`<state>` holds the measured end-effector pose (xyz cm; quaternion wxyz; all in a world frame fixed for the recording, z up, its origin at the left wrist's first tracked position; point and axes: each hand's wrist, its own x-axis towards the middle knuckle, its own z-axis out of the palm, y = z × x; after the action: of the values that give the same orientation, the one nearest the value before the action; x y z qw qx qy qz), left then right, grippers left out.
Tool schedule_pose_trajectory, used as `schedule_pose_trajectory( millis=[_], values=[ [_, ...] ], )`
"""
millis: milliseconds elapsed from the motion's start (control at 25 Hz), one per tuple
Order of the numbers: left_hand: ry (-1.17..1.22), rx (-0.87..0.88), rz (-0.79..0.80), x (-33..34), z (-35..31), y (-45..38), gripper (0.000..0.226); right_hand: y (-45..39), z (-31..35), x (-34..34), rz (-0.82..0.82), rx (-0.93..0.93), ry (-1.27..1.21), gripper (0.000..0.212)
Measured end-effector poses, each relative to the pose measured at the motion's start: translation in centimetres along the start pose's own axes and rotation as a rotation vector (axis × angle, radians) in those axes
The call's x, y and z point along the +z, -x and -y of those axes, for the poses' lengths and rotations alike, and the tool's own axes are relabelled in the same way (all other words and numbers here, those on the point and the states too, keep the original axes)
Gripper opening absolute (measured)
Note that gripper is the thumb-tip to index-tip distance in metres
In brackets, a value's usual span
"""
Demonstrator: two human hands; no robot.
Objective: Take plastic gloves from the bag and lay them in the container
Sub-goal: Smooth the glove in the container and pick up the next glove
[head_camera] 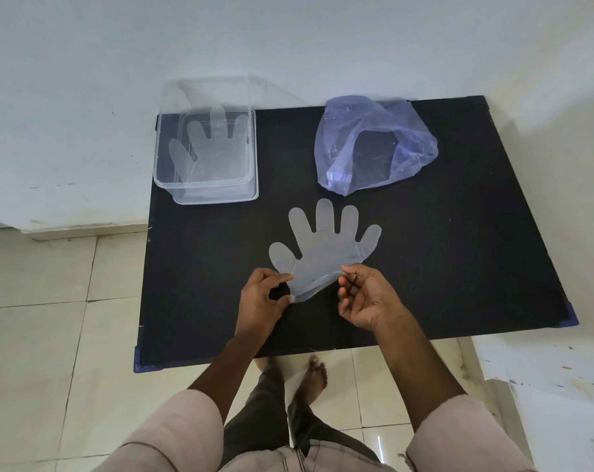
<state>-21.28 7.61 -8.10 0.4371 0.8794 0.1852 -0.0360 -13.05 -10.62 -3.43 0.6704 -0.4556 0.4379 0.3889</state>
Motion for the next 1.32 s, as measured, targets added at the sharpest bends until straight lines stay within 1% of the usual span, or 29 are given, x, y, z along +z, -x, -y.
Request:
schedule_pose_trajectory(
  millis=[160, 320, 400, 440, 560, 600, 640, 760, 840, 920, 960, 1080, 1160, 1240, 1320],
  values=[
    [-0.022, 0.083, 0.005, -0.3, -0.4, -0.6, 0.018, 0.0, -0.2, -0.3, -0.021, -0.010, 0.005, 0.011],
    [-0.002, 0.106, 0.035, -0.5, -0.7, -1.1, 0.014, 0.3, -0.4, -0.8, -0.036, -0.020, 0.003, 0.013],
    [0.030, 0.079, 0.044, -0.6, -0.9, -1.2, 0.010, 0.4, -0.4, -1.1, -0.052, -0.077, 0.065, 0.013],
    [0.059, 0.056, 0.041, -0.6, -1.1, -1.3, 0.008, 0.3, -0.5, -1.4, -0.080, -0.152, 0.145, 0.015],
    [0.172, -0.024, 0.044, -0.9, -1.5, -1.8, 0.008, -0.1, -1.0, -3.5, -0.203, -0.541, 0.454, 0.017],
    [0.209, -0.050, 0.056, -1.0, -1.6, -2.0, 0.009, -0.2, -1.2, -4.3, -0.227, -0.641, 0.545, 0.017],
    [0.240, -0.076, 0.068, -1.2, -1.7, -2.2, 0.012, -0.3, -1.2, -5.2, -0.240, -0.702, 0.636, 0.025],
    [0.299, -0.119, 0.087, -1.5, -2.2, -2.6, 0.009, -1.2, -1.0, -6.8, -0.286, -0.779, 0.981, 0.062],
    [0.331, -0.133, 0.092, -1.6, -2.6, -2.8, 0.003, -1.8, -1.0, -6.5, -0.278, -0.855, 1.139, 0.070],
    [0.361, -0.171, 0.103, -1.7, -3.0, -3.0, 0.005, -2.4, -1.1, -5.9, -0.258, -0.930, 1.175, 0.065],
    [0.382, -0.193, 0.107, -1.7, -3.1, -3.1, 0.006, -2.5, -1.1, -5.5, -0.262, -0.965, 1.156, 0.059],
    [0.415, -0.244, 0.122, -2.0, -3.2, -3.1, 0.004, -2.4, -0.8, -4.6, -0.313, -1.130, 1.018, 0.030],
    [0.396, -0.260, 0.129, -2.2, -3.2, -3.3, 0.003, -2.2, -0.8, -4.4, -0.308, -1.223, 0.933, 0.020],
    [0.383, -0.263, 0.134, -2.4, -3.2, -3.6, 0.002, -1.9, -0.9, -4.3, -0.247, -1.228, 0.836, 0.017],
    [0.371, -0.250, 0.127, -2.6, -3.3, -4.0, 0.003, -1.6, -0.8, -4.0, -0.182, -1.166, 0.737, 0.014]
  ],
)
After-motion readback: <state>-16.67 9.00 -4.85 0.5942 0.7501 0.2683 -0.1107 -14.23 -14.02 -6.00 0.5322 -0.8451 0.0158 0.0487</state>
